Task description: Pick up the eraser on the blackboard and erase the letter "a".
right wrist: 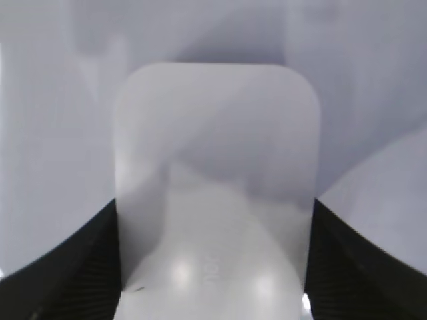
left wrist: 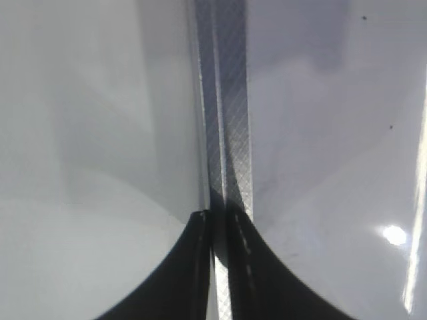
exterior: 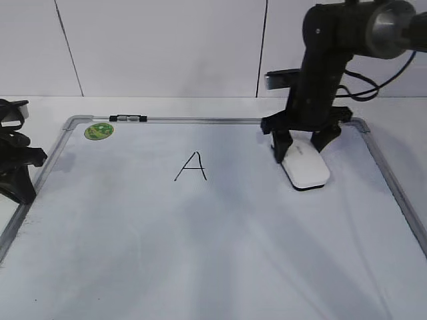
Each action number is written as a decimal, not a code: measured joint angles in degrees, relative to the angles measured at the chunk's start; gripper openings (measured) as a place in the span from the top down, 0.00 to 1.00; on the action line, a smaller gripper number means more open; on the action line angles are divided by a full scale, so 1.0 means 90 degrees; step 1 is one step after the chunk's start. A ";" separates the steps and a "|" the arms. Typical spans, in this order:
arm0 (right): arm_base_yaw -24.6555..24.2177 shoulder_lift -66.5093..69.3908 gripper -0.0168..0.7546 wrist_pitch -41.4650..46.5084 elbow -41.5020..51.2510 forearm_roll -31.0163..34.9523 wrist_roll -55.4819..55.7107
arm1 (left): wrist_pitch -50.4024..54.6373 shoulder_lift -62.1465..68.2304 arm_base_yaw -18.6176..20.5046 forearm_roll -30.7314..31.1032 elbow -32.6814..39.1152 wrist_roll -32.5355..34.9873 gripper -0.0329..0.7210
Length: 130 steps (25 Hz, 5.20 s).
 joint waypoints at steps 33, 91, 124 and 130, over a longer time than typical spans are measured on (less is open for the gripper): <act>0.0347 -0.3086 0.24 -0.0386 0.3131 -0.0424 0.0357 | 0.0000 0.0000 0.0000 0.0000 0.0000 0.0000 0.91; -0.1028 -0.2834 0.12 -0.2198 0.4555 -0.0531 0.0741 | 0.0011 0.0000 0.0073 0.0000 0.0000 0.0000 0.90; -0.1028 -0.4085 0.15 -0.0988 0.4353 -0.0195 0.0107 | 0.1758 -0.0443 0.0000 0.0305 -0.1379 0.0030 0.55; -0.1028 -0.4814 0.16 -0.0461 0.4353 -0.0191 -0.0057 | 0.2063 -0.1592 0.0000 0.0305 -0.1406 -0.0041 0.55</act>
